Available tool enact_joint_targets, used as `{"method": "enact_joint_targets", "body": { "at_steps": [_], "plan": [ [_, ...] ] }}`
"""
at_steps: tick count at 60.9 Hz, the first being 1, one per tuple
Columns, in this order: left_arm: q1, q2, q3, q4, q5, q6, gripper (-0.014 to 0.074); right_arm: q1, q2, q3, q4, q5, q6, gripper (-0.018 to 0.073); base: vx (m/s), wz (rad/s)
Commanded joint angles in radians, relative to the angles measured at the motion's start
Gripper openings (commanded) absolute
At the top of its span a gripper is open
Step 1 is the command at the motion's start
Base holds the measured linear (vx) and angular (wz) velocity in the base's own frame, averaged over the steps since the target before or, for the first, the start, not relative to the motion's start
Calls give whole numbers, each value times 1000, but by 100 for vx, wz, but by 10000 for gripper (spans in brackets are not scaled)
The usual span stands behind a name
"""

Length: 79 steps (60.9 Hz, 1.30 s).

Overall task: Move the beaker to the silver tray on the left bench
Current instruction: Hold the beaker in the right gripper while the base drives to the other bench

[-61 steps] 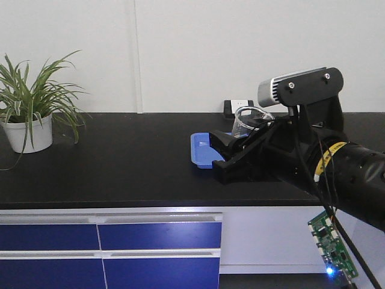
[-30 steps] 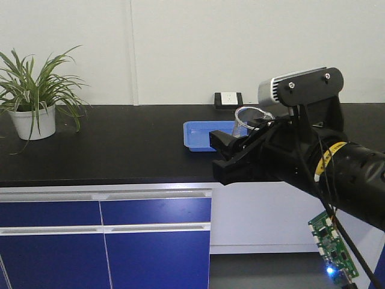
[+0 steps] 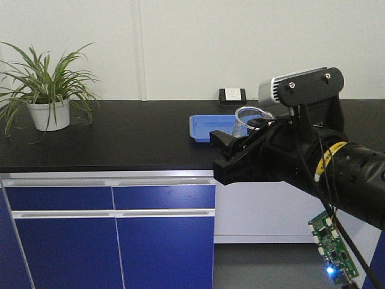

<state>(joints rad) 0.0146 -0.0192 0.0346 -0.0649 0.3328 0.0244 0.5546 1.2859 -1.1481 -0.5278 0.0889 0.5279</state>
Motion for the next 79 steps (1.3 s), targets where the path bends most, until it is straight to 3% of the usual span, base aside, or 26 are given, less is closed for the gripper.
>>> {"method": "enact_joint_targets", "body": {
  "at_steps": [1,30,79],
  "plan": [
    [-7,-8,18,-5,-84,0,1,2,-34,-40,-11,-77,2,-11,-12,17],
    [-7,-8,18,-5,-84,0,1,2,-34,-40,-11,-77,2,-11,-8,37],
    [-7,-8,18,-5,-84,0,1,2,-34,-40,-11,-77,2,-11,1,73]
  ]
}}
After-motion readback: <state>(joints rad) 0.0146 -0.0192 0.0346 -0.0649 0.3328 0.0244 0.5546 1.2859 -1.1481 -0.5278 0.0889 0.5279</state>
